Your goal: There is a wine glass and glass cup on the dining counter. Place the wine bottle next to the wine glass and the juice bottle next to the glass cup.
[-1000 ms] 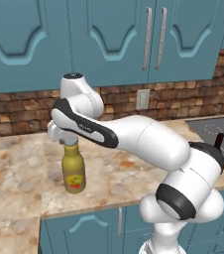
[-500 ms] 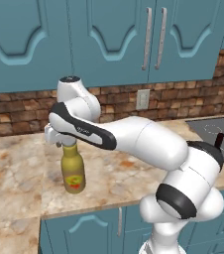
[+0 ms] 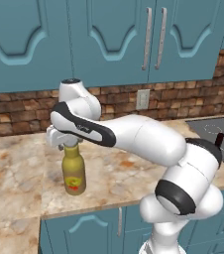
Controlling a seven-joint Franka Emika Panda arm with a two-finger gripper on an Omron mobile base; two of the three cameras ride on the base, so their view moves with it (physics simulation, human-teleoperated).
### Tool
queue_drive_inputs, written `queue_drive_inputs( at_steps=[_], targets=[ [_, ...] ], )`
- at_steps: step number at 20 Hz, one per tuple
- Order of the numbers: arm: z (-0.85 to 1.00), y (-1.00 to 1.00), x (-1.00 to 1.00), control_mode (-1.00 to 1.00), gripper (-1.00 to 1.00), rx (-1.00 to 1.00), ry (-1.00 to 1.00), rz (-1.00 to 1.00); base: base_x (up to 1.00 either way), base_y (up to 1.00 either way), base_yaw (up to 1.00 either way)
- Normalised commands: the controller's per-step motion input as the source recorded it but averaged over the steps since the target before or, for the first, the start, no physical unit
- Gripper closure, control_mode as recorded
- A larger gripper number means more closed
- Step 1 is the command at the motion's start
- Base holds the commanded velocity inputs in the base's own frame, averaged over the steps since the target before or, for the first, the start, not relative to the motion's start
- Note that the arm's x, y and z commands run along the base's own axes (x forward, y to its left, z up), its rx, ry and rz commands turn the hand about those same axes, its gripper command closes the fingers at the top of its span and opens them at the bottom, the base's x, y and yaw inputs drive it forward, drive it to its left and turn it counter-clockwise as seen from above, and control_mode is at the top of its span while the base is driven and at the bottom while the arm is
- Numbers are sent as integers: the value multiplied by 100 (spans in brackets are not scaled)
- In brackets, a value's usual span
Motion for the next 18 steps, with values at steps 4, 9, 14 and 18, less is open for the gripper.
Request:
queue_drive_inputs(
  at_steps=[4,9,14,18],
  targets=[
    [-12,-1,0,-100,-100,-2,2,0,0,0,0],
    [-13,0,0,-100,100,-5,4,0,0,0,0],
    [-3,0,-2,-100,100,-1,1,0,0,0,0],
    [21,0,-26,-100,100,2,0,0,0,0,0]
  ],
)
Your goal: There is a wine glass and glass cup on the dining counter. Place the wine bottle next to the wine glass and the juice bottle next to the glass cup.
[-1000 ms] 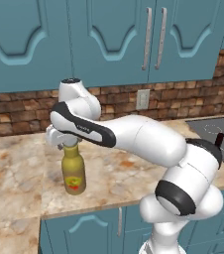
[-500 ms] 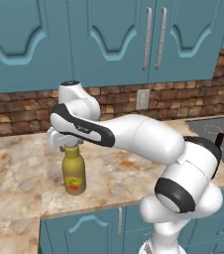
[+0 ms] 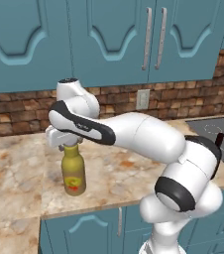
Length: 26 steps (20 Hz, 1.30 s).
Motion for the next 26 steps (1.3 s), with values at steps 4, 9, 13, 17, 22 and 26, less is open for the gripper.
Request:
queue_drive_inputs(
  at_steps=[4,9,13,17,22,26],
  targets=[
    [36,-8,-53,-100,100,0,-4,0,0,0,0],
    [34,-15,-51,-100,100,0,-10,0,0,0,0],
    [20,-26,-39,-100,100,-2,-14,0,0,0,0],
    [11,-35,-31,-100,100,0,-9,0,0,0,0],
    [15,-34,-20,-100,100,6,0,0,0,0,0],
    [19,-29,-22,-100,100,12,2,0,0,0,0]
  ],
)
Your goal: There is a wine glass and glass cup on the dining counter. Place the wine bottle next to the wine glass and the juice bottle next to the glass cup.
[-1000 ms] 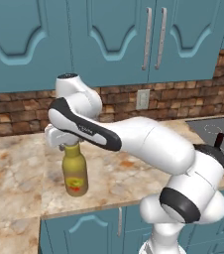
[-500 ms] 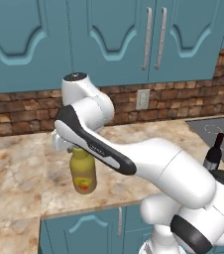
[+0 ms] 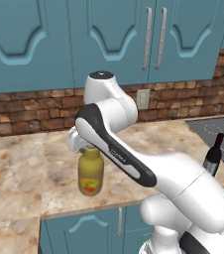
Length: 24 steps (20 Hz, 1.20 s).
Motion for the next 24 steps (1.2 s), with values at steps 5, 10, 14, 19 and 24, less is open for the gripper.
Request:
queue_drive_inputs(
  at_steps=[5,10,14,19,24],
  targets=[
    [10,-14,-11,-100,100,1,1,0,0,0,0],
    [0,0,0,-100,100,0,1,0,0,0,0],
    [0,0,0,-100,100,0,0,0,0,0,0],
    [0,0,0,100,100,0,0,0,0,0,0],
    [0,0,0,100,100,0,0,0,-34,4,0]
  ],
)
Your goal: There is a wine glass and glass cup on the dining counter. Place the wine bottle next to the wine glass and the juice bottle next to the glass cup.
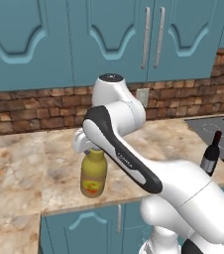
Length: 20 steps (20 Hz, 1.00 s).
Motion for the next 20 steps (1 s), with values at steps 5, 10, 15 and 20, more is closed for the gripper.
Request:
queue_drive_inputs(
  at_steps=[5,10,15,20],
  targets=[
    [0,0,0,100,100,0,0,0,-56,8,0],
    [0,0,0,100,100,0,0,0,-61,5,0],
    [0,0,0,100,100,0,0,0,-56,1,11],
    [0,0,0,100,100,0,0,0,-34,0,60]
  ],
)
